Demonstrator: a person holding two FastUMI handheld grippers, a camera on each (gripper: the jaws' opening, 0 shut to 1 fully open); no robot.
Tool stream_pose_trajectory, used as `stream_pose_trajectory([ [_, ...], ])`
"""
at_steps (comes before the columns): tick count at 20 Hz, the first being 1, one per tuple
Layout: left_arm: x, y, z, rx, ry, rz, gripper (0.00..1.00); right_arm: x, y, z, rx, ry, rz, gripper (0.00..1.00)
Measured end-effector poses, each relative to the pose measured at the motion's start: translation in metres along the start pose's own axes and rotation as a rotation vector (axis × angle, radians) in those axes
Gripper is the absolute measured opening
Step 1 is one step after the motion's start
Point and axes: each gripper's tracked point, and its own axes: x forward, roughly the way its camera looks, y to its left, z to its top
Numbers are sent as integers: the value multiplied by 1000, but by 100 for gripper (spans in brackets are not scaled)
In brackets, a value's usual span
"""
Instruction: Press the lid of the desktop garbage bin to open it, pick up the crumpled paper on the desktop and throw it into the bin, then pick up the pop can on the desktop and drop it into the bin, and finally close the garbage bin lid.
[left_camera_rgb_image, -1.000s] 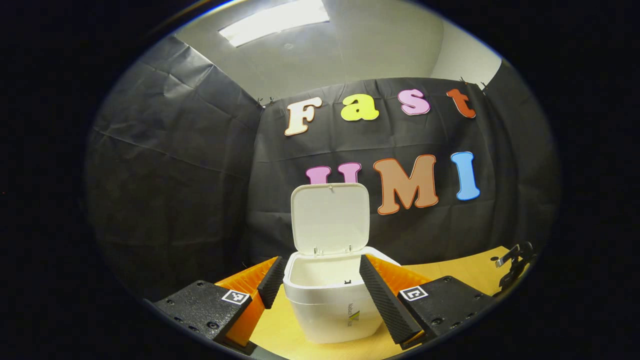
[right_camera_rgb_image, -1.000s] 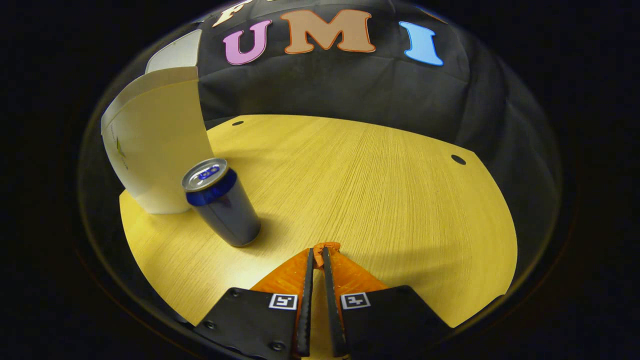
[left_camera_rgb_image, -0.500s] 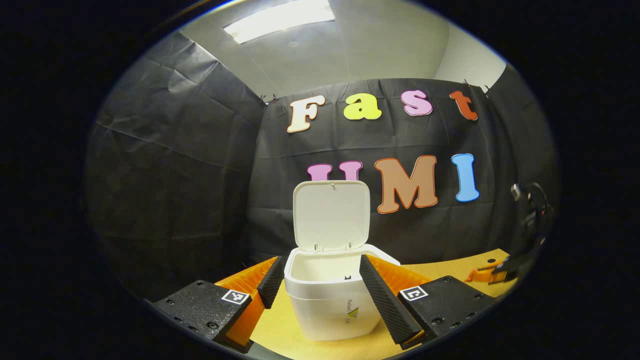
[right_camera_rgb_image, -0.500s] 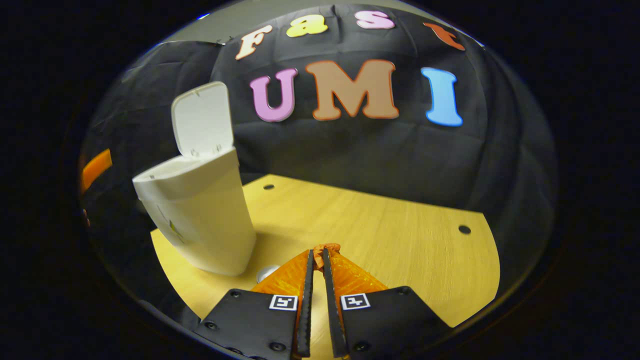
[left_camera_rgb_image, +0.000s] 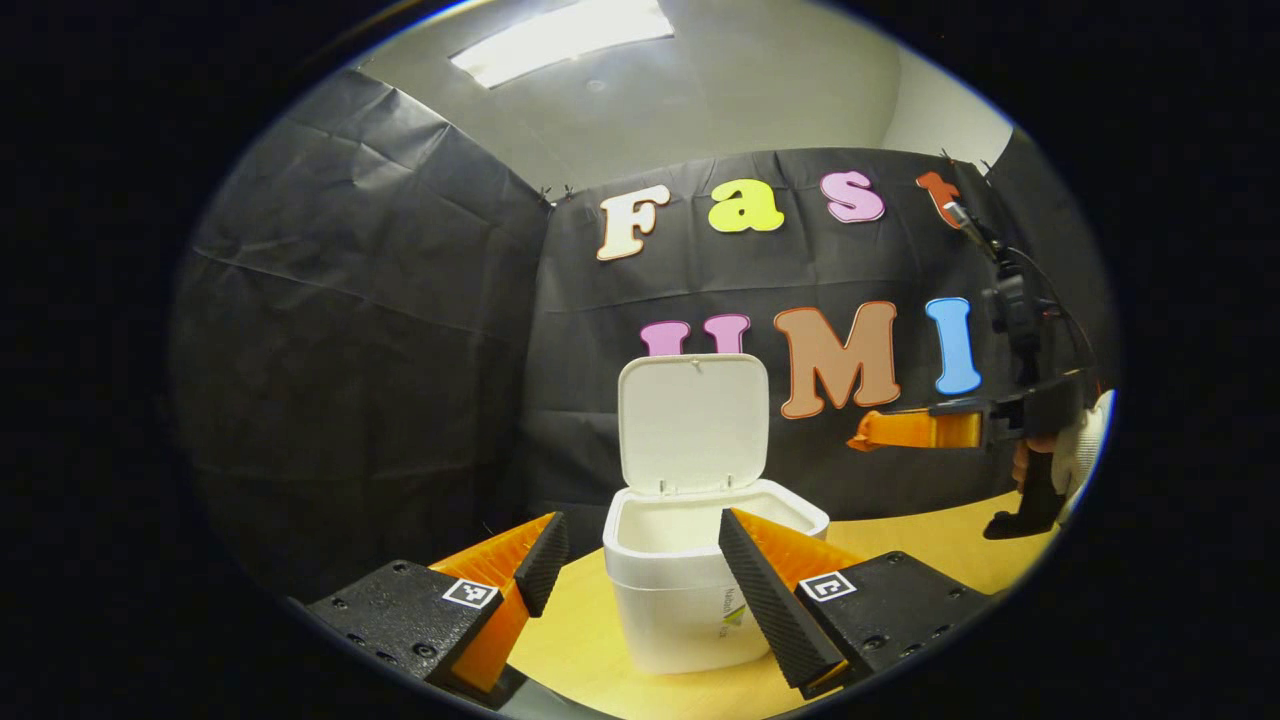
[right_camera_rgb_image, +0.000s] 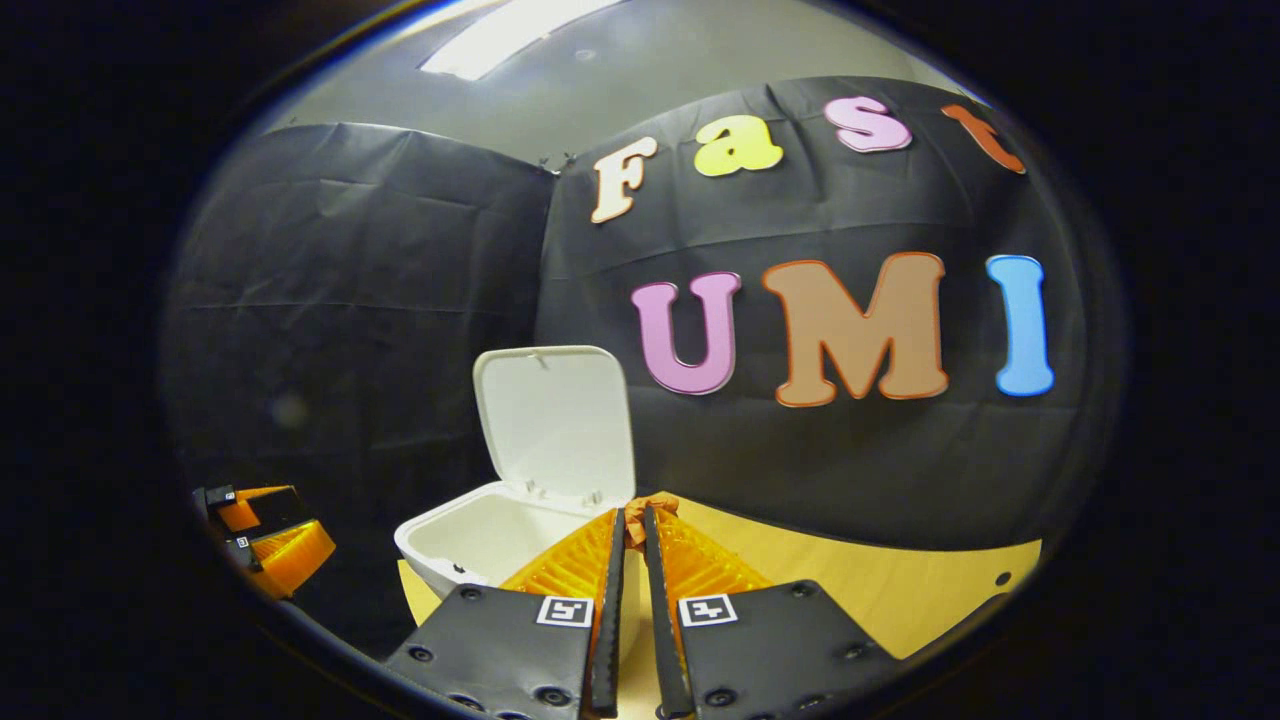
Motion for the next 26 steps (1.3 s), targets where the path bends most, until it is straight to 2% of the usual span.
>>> stream_pose_trajectory([
  [6, -8, 12, 11, 46, -17, 44, 99, 54, 52, -8, -73, 51, 100, 19],
  [8, -7, 13, 9, 50, -14, 47, 99, 62, 61, -16, -82, 76, 112, 23],
  [9, -7, 13, 10, 49, -14, 46, 99, 63, 63, -21, -89, 89, 111, 32],
  [10, -6, 12, 11, 46, -15, 45, 99, 65, 65, -28, -95, 104, 112, 28],
  [11, -6, 12, 10, 44, -15, 43, 99, 66, 65, -33, -100, 121, 112, 38],
  [13, -6, 11, 12, 43, -22, 37, 99, 68, 66, -42, -88, 148, 126, 48],
  [14, -5, 9, 12, 42, -26, 33, 93, 69, 62, -43, -79, 154, 124, 58],
  [15, -3, 7, 12, 38, -28, 26, 93, 70, 57, -42, -73, 154, 115, 71],
  [16, -2, 4, 11, 35, -29, 20, 93, 69, 55, -41, -65, 149, 111, 80],
  [19, -1, -5, 10, 17, -28, -12, 93, 63, 44, -29, -45, 119, 80, 96],
  [23, 4, -32, 2, -6, -9, -106, 93, 42, 13, -15, -18, 89, 4, 97],
  [26, 3, -76, -6, -34, -1, -251, 93, 5, -28, -10, -5, 60, -107, 96],
])
